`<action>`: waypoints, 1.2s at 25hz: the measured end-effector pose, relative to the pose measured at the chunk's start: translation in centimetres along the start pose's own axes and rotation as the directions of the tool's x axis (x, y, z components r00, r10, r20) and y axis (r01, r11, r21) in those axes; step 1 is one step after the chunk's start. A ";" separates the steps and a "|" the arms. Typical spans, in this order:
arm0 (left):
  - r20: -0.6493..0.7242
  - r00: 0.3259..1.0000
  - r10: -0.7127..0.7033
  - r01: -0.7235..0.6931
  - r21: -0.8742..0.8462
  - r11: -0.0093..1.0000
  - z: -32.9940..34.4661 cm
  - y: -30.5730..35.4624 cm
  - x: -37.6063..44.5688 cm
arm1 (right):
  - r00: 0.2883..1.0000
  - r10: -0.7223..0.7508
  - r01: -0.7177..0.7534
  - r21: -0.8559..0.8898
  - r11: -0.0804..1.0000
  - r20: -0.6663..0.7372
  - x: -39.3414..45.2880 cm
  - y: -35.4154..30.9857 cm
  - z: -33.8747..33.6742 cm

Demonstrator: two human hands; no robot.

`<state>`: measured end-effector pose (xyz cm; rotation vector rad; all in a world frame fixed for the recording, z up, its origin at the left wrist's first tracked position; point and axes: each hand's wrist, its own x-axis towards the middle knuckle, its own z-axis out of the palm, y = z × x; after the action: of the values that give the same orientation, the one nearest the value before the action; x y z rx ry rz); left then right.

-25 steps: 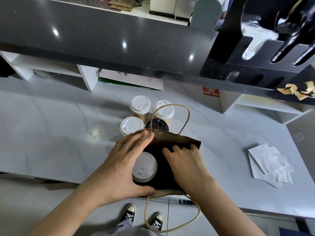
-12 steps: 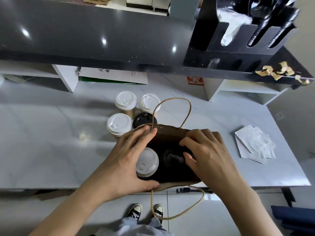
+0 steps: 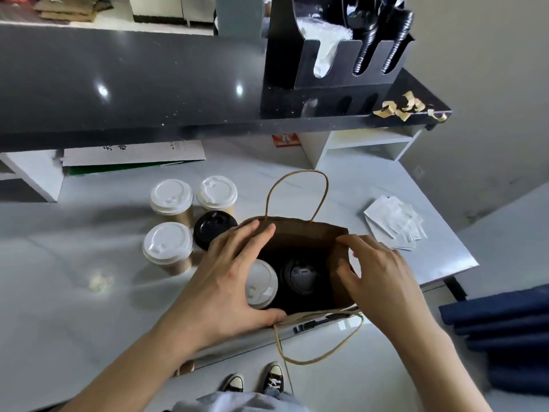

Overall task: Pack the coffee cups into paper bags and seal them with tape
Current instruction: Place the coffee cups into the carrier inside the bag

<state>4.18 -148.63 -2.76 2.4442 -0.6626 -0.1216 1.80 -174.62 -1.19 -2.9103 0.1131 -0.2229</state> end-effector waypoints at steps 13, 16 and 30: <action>0.025 0.999 0.045 -0.044 -0.030 0.999 1.9 2.0 7.0 | 0.997 0.063 -0.064 0.026 0.998 0.033 4.1 5.5 -0.8; 0.011 1.000 0.016 -0.015 -0.044 0.999 2.6 3.2 9.4 | 0.999 0.025 -0.026 0.036 0.999 0.036 6.8 8.1 -1.0; -0.078 0.982 -0.170 0.166 -0.045 0.985 5.3 7.1 18.5 | 0.975 -0.217 0.209 0.125 0.970 0.054 18.2 17.2 -0.9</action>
<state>15.96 -165.35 -1.79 2.4510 -0.4140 -0.1001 18.58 -193.24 -1.62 -2.8049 -0.2175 -0.1596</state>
